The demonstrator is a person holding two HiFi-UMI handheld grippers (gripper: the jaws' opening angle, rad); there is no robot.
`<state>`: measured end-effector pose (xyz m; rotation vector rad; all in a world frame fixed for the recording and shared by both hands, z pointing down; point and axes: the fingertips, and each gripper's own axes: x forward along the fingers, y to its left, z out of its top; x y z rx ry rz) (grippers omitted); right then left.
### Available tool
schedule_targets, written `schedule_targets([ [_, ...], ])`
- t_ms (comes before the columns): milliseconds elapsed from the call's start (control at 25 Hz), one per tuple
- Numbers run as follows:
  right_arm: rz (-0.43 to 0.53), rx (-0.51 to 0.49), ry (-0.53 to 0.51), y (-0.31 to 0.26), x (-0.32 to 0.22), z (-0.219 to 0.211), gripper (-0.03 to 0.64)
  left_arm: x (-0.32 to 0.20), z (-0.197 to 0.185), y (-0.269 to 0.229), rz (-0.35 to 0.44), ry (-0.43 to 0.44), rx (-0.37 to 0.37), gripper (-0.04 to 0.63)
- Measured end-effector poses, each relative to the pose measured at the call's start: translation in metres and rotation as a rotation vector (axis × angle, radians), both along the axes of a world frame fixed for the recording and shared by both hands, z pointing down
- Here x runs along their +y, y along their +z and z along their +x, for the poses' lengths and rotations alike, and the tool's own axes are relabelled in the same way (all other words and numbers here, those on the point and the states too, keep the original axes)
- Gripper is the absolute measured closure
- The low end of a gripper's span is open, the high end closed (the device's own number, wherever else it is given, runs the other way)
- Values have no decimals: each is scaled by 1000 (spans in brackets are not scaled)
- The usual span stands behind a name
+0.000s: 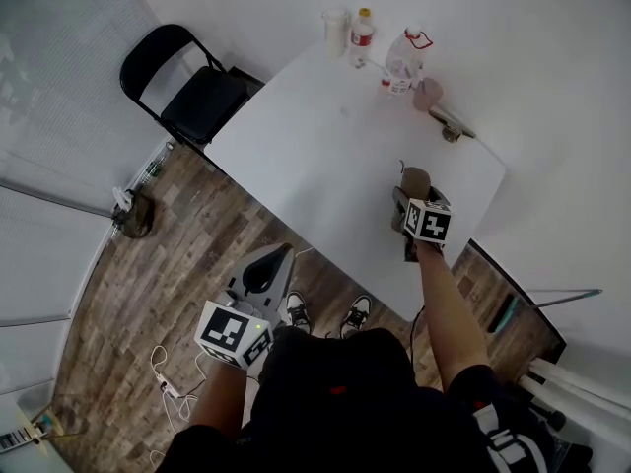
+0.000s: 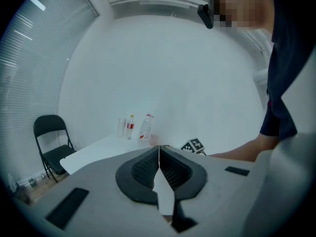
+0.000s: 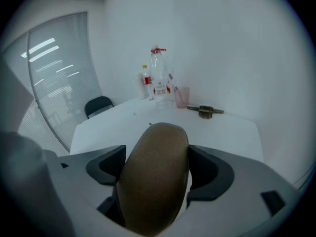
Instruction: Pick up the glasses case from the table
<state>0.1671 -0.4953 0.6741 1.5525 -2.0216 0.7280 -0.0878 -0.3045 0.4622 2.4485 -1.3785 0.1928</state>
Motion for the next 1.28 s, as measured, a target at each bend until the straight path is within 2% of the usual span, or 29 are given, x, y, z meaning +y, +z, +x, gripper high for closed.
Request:
schedule_targets([
  [400,378,-121,-180,-177,57,-41,216,-3,3,-33,75,71,-20,572],
  [640,581,-165,-214,-271,103,-51,216,-8,13,-57,138,123,-12,572],
  [800,688,-155,-211,-318,131,-47,216,-8,17,-74,183,156,-3,572],
  [1000,768,-118,-210,-350,150,-44,216,-9,22,-90,221,185,5,572],
  [1280,799,-110,-199,-363,161,-41,216,-7,22,-99,238,195,7,572],
])
